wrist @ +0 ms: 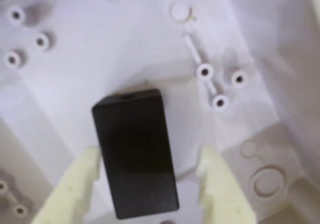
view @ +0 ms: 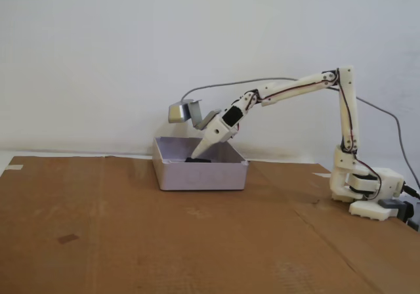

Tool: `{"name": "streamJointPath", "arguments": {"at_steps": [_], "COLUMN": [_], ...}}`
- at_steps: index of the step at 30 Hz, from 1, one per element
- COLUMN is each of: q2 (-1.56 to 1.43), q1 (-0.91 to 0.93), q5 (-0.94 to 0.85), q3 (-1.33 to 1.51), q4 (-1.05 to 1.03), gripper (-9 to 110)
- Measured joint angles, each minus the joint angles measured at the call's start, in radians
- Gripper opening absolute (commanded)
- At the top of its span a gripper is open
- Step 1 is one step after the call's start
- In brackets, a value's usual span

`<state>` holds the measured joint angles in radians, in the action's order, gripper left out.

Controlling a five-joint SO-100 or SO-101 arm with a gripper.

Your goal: Grasp a block and put it in the box.

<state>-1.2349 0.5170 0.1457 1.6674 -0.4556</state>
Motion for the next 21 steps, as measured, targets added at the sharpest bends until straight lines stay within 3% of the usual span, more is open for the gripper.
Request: {"name": "streamJointPath", "arguments": {"at_steps": [13,21], "q2": [-0.123,-0.249], "q1": [-0.031,-0.104], "q5": [0.0,0.0], "q3": [-0.002,-0.002], "q4": [-0.011,-0.011], "gripper": [21,3]}}
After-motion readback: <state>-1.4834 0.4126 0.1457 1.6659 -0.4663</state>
